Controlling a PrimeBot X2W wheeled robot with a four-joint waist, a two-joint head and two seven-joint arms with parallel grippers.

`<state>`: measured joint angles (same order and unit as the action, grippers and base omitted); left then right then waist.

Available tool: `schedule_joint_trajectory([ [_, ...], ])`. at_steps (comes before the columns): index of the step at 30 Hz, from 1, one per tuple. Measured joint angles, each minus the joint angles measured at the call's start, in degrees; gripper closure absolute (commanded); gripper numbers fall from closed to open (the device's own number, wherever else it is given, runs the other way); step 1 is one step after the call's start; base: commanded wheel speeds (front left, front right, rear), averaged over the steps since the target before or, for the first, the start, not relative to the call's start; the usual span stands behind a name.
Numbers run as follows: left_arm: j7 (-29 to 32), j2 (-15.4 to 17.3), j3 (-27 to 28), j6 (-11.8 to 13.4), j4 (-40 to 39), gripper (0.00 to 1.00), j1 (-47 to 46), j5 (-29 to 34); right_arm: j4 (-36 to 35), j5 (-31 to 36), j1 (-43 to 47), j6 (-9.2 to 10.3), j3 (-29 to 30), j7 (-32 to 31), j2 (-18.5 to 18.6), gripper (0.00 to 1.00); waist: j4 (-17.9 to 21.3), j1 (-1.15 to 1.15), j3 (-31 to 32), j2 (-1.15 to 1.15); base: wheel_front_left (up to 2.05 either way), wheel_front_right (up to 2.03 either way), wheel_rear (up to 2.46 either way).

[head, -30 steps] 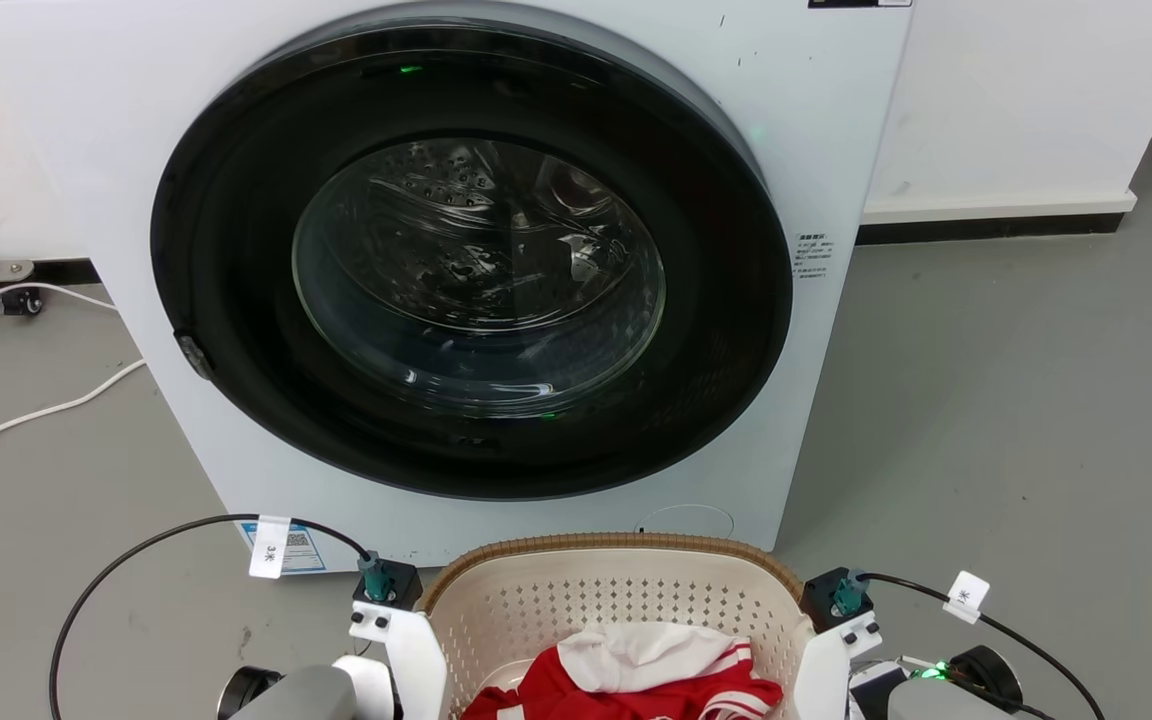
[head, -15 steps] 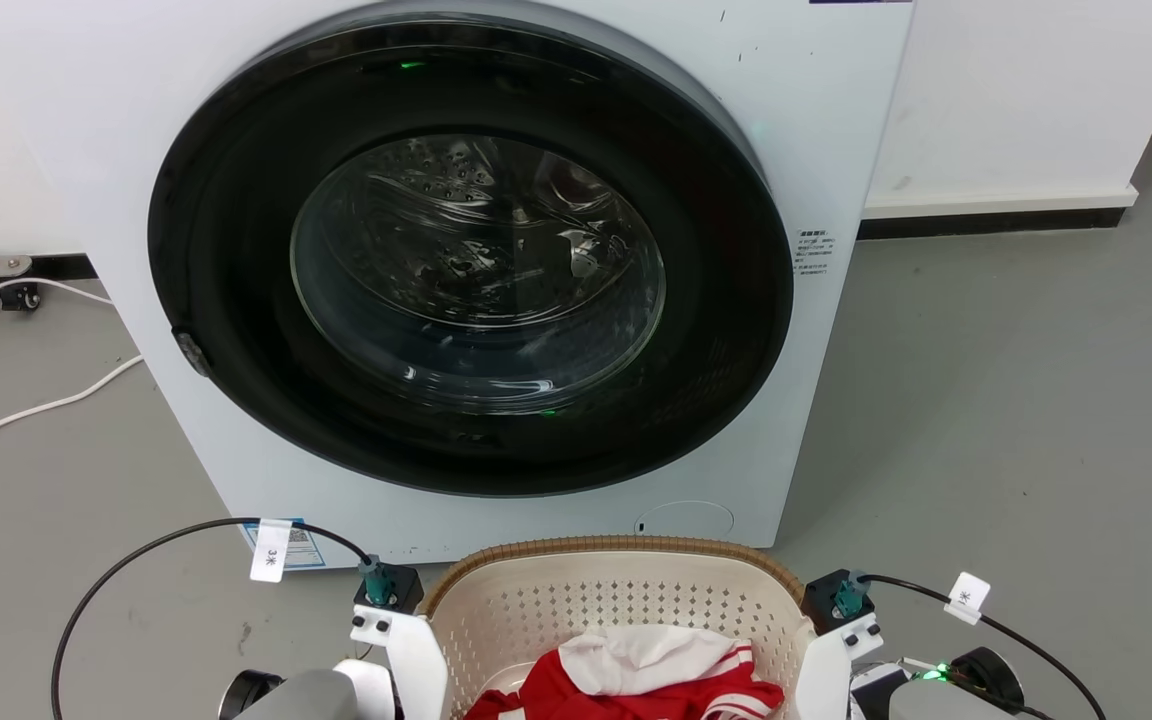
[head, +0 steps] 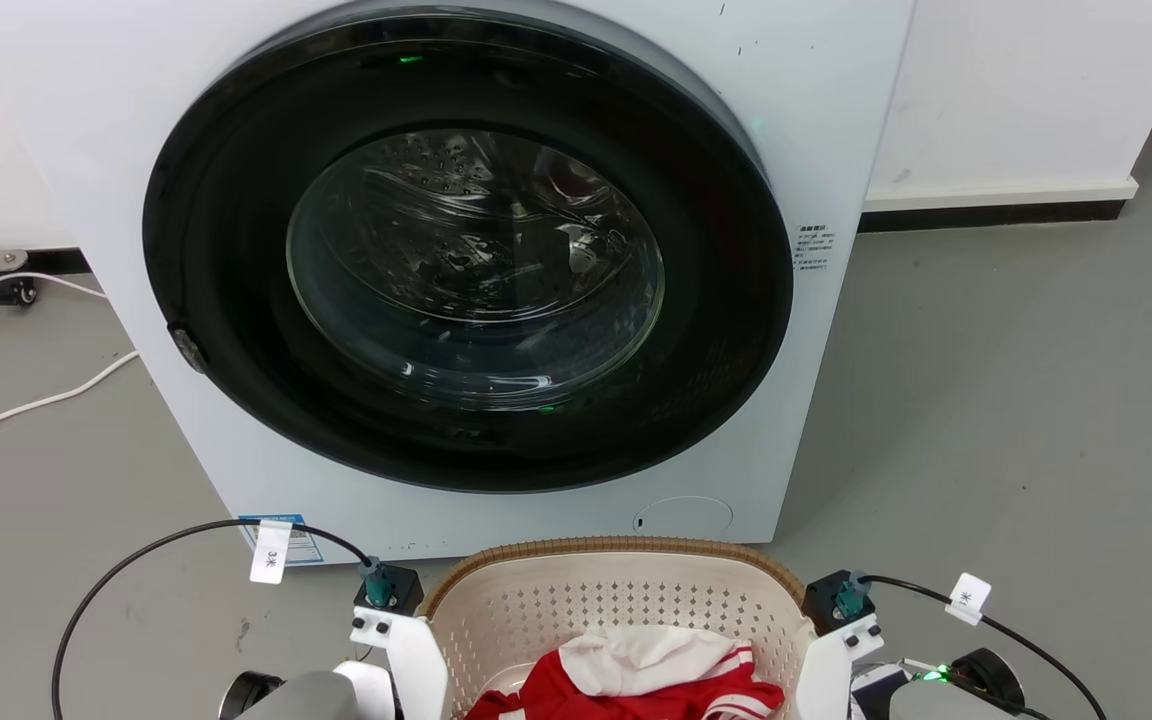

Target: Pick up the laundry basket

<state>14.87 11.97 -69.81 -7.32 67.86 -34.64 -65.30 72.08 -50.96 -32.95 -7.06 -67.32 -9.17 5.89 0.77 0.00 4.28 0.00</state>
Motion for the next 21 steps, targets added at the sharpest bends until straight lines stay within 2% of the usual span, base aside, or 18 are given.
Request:
schedule_joint_trajectory([
  [21,-0.4,0.1,-1.6,0.0,0.2,1.00,-0.6,-1.5,0.6,-2.6,-0.6,0.00,-2.4,0.8,-0.1,1.00,0.0,0.00,-0.7,0.00,0.00,0.00,0.00],
])
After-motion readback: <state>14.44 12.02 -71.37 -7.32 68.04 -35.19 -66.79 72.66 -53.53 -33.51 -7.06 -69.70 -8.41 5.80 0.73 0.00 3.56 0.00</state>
